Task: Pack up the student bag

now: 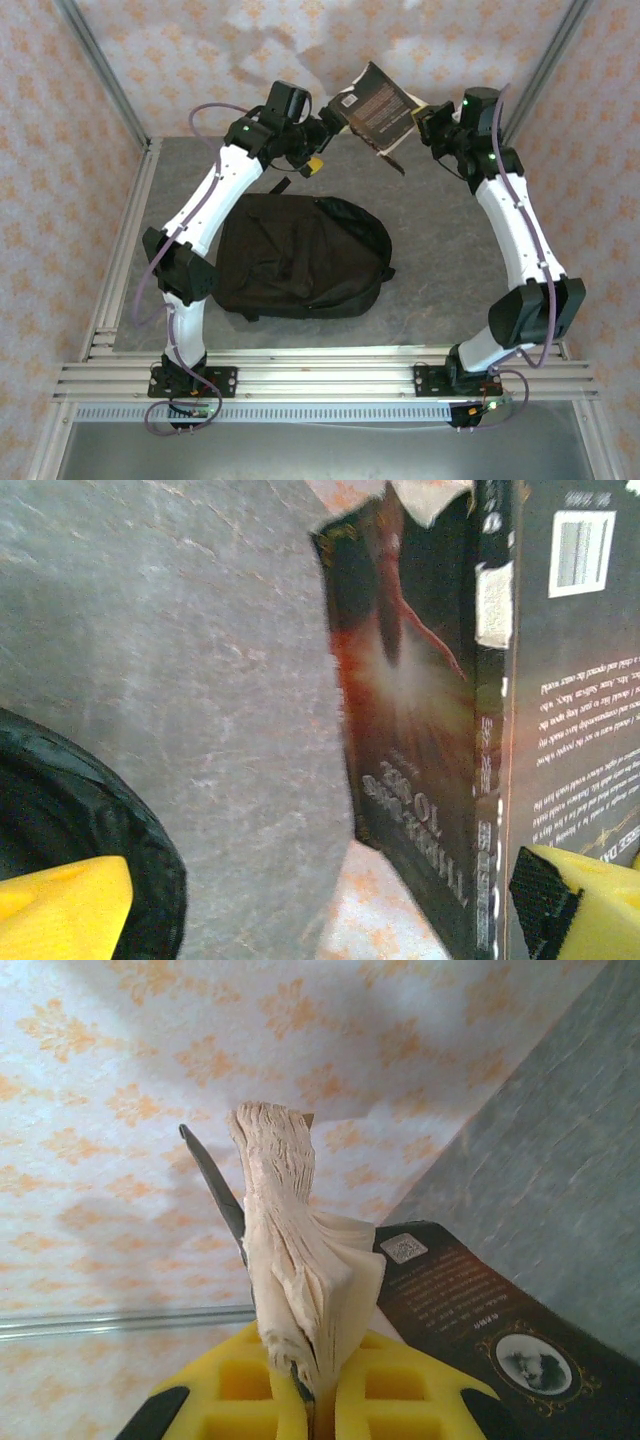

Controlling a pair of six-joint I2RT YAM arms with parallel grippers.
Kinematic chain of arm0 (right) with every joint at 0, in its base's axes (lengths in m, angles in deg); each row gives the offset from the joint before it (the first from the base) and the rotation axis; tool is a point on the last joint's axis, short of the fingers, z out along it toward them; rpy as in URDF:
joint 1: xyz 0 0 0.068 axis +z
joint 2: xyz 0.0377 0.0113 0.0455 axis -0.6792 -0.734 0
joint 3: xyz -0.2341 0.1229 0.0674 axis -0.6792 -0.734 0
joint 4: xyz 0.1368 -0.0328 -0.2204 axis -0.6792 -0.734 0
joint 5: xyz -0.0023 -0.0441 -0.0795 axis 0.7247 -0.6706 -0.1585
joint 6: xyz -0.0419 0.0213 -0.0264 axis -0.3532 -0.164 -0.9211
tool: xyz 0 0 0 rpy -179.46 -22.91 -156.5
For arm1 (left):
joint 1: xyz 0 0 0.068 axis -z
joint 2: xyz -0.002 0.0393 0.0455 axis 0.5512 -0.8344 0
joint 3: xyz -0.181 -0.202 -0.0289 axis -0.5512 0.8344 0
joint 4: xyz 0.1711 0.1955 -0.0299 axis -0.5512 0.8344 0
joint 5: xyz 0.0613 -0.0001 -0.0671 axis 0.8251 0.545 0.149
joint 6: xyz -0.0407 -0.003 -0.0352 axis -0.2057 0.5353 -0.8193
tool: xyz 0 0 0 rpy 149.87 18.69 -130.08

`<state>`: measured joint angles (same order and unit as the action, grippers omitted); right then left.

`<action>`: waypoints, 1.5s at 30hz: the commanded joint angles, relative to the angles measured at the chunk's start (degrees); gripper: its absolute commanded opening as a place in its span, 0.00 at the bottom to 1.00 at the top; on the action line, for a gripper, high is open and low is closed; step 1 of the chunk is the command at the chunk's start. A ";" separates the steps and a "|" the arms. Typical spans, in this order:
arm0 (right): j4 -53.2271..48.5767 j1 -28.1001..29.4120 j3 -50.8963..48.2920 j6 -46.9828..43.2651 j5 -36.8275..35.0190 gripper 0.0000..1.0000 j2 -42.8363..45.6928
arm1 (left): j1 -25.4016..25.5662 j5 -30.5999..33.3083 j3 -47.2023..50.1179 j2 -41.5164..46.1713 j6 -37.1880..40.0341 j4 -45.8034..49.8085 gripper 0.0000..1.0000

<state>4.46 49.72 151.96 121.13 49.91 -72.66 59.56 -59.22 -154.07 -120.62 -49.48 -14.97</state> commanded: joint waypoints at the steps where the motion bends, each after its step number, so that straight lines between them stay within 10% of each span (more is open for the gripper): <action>1: 10.95 0.67 -4.37 9.18 2.55 0.00 3.78 | 0.86 -2.63 1.82 2.96 -3.72 -7.64 0.96; 12: 19.40 1.49 -16.78 20.33 5.72 0.00 14.00 | 1.84 -4.36 5.58 4.20 -4.06 -14.33 0.75; 28: 15.78 5.04 -21.64 20.20 5.02 0.03 21.73 | 2.35 -4.54 -2.26 3.95 0.65 -13.40 0.03; 37: 0.26 5.04 -17.80 10.77 -0.14 0.72 24.17 | 2.36 -0.99 -3.14 7.48 2.54 -10.73 0.00; 45: 4.90 5.71 -21.22 18.61 0.69 0.86 28.71 | 2.52 7.73 -7.29 9.76 3.99 -8.51 0.00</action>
<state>7.50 54.77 131.22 137.31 50.87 -45.62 61.59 -56.32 -156.97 -115.33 -46.97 -22.25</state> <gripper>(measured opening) 0.855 0.117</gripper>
